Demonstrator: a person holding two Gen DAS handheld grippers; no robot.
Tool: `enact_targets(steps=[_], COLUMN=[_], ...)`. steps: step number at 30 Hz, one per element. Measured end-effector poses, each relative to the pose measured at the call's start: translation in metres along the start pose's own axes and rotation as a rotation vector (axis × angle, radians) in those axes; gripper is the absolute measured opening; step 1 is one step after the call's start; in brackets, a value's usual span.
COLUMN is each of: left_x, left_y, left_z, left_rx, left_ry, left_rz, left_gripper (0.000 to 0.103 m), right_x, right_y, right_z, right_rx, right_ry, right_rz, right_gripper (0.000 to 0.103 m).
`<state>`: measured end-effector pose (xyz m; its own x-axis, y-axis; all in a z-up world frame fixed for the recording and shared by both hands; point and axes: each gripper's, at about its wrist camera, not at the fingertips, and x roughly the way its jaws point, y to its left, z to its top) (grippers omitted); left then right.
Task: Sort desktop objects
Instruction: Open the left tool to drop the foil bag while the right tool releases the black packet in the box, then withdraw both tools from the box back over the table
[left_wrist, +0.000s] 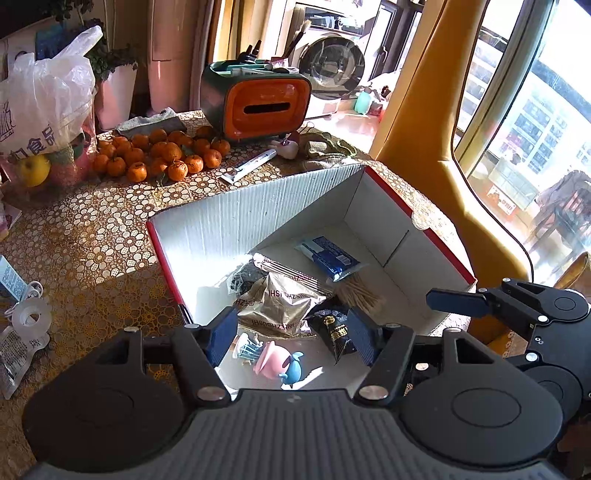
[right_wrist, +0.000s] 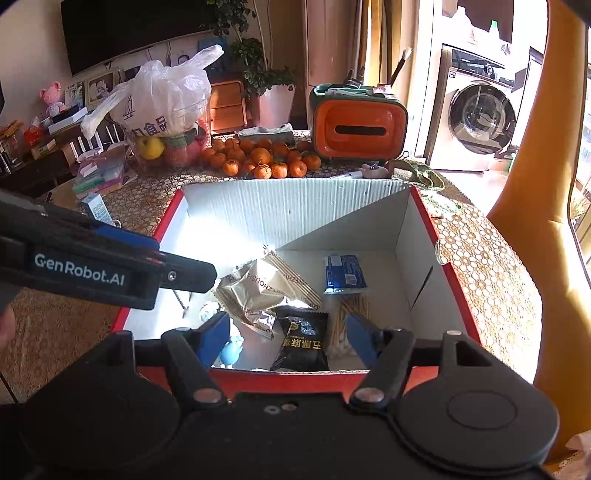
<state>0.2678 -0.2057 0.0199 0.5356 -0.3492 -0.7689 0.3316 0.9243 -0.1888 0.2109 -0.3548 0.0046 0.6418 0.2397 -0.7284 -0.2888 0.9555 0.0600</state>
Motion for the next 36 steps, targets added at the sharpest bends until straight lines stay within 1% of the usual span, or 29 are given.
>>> enact_targets(steps=[2, 4, 9, 12, 13, 14, 16, 21, 25, 27, 31, 36], left_x=[-0.009, -0.016, -0.035, -0.05, -0.055, -0.061, -0.071, -0.101, -0.124, -0.133, -0.151, -0.158], left_y=[0.001, 0.002, 0.01, 0.016, 0.018, 0.021, 0.026, 0.045, 0.066, 0.075, 0.097, 0.121], left_z=[-0.006, -0.012, -0.027, -0.035, -0.037, -0.039, -0.044, -0.058, -0.078, -0.088, -0.11, -0.133], left_rx=[0.0, 0.005, -0.01, -0.016, -0.016, -0.019, -0.026, -0.053, -0.085, -0.097, -0.138, -0.177], left_ry=[-0.01, -0.019, -0.038, -0.066, -0.076, -0.085, -0.104, -0.157, -0.189, -0.207, -0.234, -0.235], left_rz=[-0.007, -0.01, -0.021, -0.024, -0.024, -0.024, -0.026, 0.0, 0.022, 0.044, 0.064, 0.078], left_gripper=[0.077, 0.078, 0.078, 0.079, 0.083, 0.086, 0.087, 0.091, 0.093, 0.103, 0.103, 0.103], right_x=[-0.005, -0.009, -0.021, -0.029, -0.032, -0.033, -0.037, -0.046, -0.048, -0.047, -0.042, -0.035], right_y=[0.001, 0.004, 0.014, 0.017, 0.019, 0.021, 0.026, 0.046, 0.062, 0.069, 0.084, 0.105], right_z=[-0.001, -0.002, -0.005, -0.006, -0.007, -0.008, -0.009, -0.012, -0.014, -0.014, -0.014, -0.01], right_rx=[0.008, 0.007, -0.028, -0.036, -0.034, -0.033, -0.036, -0.062, -0.079, -0.086, -0.08, -0.065], right_ry=[-0.008, -0.019, -0.049, -0.065, -0.068, -0.069, -0.075, -0.102, -0.112, -0.11, -0.098, -0.094], right_rz=[0.011, 0.015, 0.005, 0.013, 0.018, 0.021, 0.023, 0.056, 0.086, 0.096, 0.123, 0.157], right_gripper=[0.075, 0.079, 0.083, 0.086, 0.088, 0.088, 0.089, 0.091, 0.093, 0.094, 0.095, 0.095])
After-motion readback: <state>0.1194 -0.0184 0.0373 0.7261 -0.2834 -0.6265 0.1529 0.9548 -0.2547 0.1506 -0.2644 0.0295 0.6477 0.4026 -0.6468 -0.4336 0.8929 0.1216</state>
